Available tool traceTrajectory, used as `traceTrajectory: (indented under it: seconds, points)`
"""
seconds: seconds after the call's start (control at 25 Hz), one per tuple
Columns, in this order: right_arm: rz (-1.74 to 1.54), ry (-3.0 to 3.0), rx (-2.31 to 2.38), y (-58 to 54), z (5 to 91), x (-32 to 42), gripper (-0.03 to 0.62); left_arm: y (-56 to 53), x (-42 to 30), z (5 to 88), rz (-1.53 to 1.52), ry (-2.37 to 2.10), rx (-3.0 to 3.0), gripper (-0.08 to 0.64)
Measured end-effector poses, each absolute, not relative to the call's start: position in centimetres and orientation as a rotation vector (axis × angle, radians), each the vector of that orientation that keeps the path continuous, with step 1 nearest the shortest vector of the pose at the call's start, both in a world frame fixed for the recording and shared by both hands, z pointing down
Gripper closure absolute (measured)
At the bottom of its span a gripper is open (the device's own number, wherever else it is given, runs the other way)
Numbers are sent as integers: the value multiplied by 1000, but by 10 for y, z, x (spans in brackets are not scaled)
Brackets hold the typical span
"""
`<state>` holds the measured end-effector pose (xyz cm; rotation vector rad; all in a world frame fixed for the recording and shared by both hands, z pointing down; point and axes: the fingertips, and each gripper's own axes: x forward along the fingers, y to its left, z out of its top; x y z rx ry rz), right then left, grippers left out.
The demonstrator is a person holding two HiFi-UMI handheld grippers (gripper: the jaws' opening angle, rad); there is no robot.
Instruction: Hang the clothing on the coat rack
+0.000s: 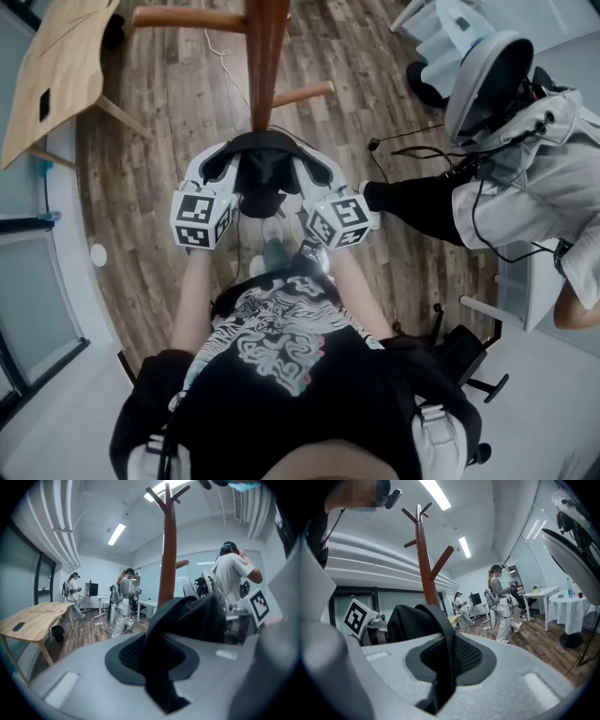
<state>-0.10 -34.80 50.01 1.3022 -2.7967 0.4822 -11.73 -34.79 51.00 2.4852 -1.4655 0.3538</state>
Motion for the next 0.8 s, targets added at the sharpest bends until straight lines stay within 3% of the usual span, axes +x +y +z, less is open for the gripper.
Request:
traceTrajectory:
  seconds: [0.28, 0.8]
  points:
    - [494, -2766, 1340, -336, 499, 7, 541, -335, -123, 505, 313, -1457, 2471, 488]
    - [488, -2750, 1400, -300, 488, 18, 506, -308, -132, 491, 271, -1477, 2450, 486]
